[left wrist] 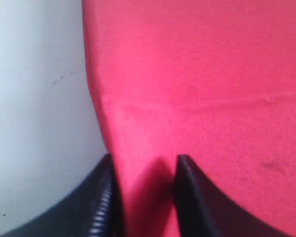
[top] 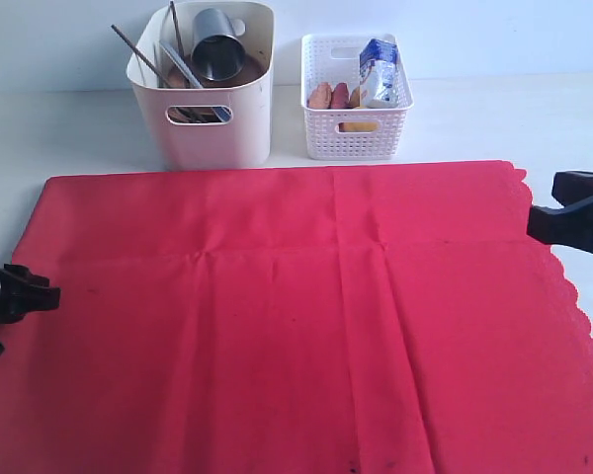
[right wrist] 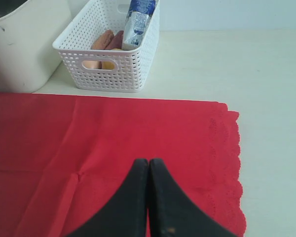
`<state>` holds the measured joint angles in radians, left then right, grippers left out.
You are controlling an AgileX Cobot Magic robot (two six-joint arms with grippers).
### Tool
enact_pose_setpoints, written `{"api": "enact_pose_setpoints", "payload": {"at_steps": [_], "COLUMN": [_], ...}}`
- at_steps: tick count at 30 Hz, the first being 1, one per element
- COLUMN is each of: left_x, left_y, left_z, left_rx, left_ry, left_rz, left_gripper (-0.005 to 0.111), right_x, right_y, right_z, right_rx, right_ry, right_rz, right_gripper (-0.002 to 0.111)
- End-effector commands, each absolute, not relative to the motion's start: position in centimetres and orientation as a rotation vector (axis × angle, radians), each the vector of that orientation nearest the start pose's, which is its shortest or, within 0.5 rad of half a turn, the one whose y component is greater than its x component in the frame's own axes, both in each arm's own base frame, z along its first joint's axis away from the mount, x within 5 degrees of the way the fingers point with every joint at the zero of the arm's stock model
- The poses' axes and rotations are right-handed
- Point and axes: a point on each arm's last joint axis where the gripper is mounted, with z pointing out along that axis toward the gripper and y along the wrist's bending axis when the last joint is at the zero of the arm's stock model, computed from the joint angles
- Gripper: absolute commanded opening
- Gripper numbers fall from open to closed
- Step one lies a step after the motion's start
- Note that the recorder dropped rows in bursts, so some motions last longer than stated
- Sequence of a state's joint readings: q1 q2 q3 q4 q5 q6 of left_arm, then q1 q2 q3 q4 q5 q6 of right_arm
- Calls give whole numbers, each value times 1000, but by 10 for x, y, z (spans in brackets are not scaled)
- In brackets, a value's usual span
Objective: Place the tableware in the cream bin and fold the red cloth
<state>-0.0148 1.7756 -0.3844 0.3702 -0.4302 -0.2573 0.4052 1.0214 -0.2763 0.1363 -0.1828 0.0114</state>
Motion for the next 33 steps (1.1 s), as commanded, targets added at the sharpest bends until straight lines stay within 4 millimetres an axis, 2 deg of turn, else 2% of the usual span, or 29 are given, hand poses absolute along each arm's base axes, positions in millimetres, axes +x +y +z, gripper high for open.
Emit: {"api": "enact_pose_setpoints", "payload": {"at_steps": [1,5,7,9,11,14,17,21,26,33], "left_x": [236,242,252,259,264,266,263,258,250,237], "left_y": [-18,-12,-2,5,9,11,6,-7,-30,-59], "left_z": [80,87,101,116,135,163,176,187,199,217], "left_rx": [193,210,182,147,191,176,191,249,345,454], "left_ry": [2492,2529,2529,2501,2484,2427,2388,2366,2333,2252], "left_rz": [-162,-96,-35,4,66,104,106,97,68,-1], "left_gripper": [1,1,1,1,1,1,1,1,1,1], "right_x": [163,161,157,160,169,181,191,201,210,210], "right_y": [67,73,86,105,132,184,221,254,273,274], "right_z": [205,206,206,205,198,168,145,127,105,91], "right_rx": [-258,-302,-386,-480,-587,-770,-870,-953,-1014,-1058], "right_ry": [2058,2064,2095,2137,2181,2269,2312,2341,2419,2481], "right_rz": [311,333,372,404,429,439,433,426,385,344], "right_gripper": [0,0,0,0,0,0,0,0,0,0]}}
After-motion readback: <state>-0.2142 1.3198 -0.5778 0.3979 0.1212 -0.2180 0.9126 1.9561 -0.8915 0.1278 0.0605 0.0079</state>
